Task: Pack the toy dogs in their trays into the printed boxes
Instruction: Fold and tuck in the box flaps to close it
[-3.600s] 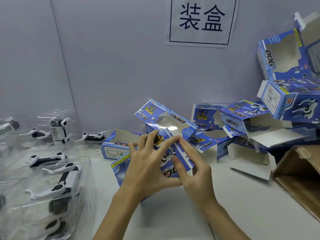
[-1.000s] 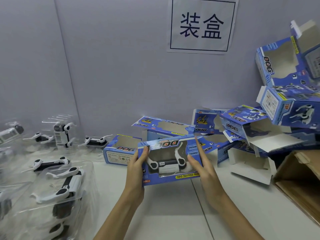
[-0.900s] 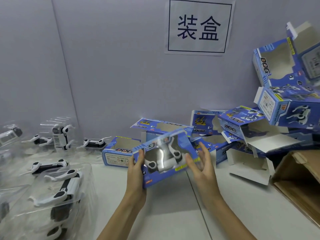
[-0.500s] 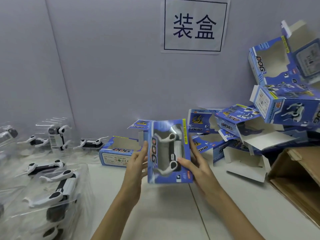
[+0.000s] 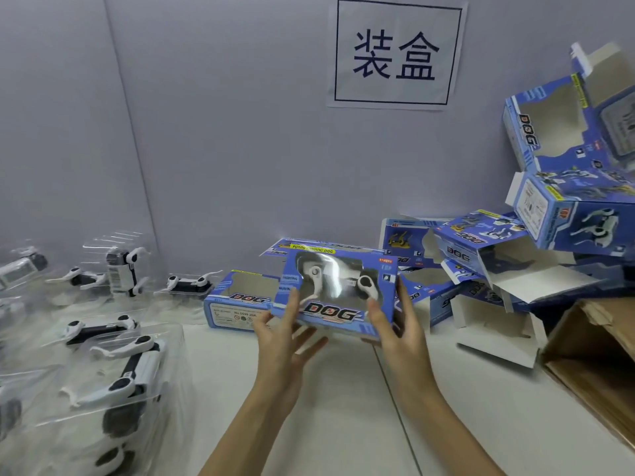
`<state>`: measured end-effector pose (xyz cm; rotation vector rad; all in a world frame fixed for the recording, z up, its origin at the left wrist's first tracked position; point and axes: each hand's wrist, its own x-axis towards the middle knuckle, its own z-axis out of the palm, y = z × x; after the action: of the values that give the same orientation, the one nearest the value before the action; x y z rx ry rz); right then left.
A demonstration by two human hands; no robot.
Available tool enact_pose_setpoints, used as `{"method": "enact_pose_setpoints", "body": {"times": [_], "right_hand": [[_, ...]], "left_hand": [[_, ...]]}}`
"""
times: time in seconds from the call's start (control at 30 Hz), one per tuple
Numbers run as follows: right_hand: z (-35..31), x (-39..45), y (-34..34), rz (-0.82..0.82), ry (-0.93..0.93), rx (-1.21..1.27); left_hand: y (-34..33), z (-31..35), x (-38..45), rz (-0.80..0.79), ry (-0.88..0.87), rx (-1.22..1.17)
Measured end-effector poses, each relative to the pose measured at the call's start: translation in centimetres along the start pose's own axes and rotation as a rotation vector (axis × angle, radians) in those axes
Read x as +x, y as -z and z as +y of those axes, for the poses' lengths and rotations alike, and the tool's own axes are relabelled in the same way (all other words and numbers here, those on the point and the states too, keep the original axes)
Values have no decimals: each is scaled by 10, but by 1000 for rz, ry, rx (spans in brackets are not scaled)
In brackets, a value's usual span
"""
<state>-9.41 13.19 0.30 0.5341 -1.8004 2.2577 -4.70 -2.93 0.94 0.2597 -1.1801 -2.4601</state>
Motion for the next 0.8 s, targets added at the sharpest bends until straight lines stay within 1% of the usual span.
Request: {"method": "enact_pose_setpoints", "body": {"times": [0.07,0.13,0.2,0.33,0.47,0.67,0.8], "right_hand": [[-2,4,10,44,-41,58],[-1,3,15,32,-69,71],[-1,1,12,30,-55,45],[-1,-5,2,55,34,20],[1,-7,0,26,25,20],[1,-5,2,-29,0,33],[-2,0,4,-51,-4,70]], "left_hand": [[3,6,5,56,-20,64],[3,8,6,54,-58,111],[2,8,4,28,-100,132],[0,7,3,-38,-154,119],[1,11,5,-27,-206,151],[9,12,9,-3,-140,82],[10,16,12,-33,-179,114]]}}
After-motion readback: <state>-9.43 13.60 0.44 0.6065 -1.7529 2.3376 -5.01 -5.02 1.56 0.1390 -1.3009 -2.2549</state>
